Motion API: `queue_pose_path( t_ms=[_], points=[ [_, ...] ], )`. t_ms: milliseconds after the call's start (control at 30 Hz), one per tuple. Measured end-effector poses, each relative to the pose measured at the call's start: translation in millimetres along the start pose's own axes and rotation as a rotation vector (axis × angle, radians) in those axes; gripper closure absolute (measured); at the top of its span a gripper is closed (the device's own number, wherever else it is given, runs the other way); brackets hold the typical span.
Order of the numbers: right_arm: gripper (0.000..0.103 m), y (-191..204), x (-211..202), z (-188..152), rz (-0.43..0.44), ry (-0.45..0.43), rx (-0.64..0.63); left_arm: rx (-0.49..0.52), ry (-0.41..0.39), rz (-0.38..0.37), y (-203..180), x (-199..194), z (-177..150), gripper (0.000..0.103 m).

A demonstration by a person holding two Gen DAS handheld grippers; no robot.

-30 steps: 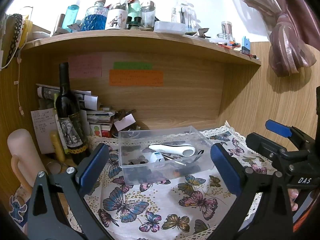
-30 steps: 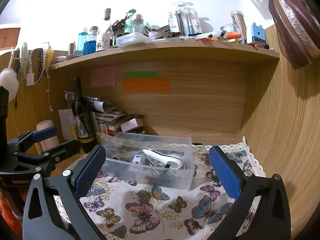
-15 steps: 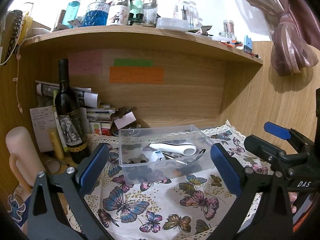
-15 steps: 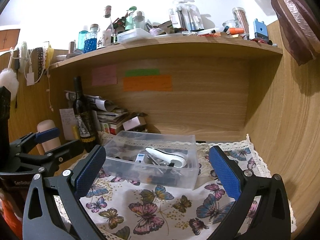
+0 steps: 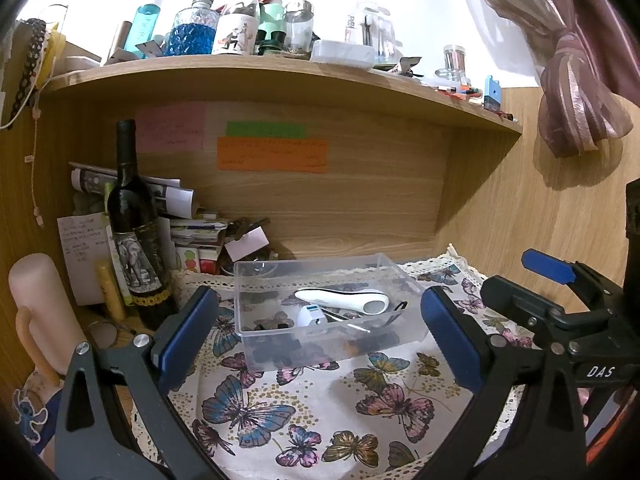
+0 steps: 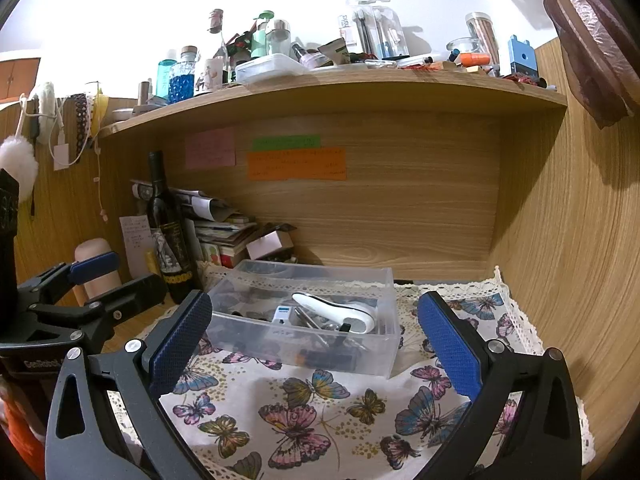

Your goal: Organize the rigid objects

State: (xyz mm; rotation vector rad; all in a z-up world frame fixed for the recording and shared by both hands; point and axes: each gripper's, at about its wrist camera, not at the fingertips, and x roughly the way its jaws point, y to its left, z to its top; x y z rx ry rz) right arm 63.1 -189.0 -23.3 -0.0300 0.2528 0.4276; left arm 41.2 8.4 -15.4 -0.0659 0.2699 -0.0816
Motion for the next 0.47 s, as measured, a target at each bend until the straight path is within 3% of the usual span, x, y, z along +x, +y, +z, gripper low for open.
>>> queue_pose_path(
  t_ms=[467],
  points=[
    [0.000,-5.6,1.2,-4.7,-0.003,0.011,0.011,0.007,0.010,-0.003,-3.4,2.4,-1.4,0.000]
  ],
)
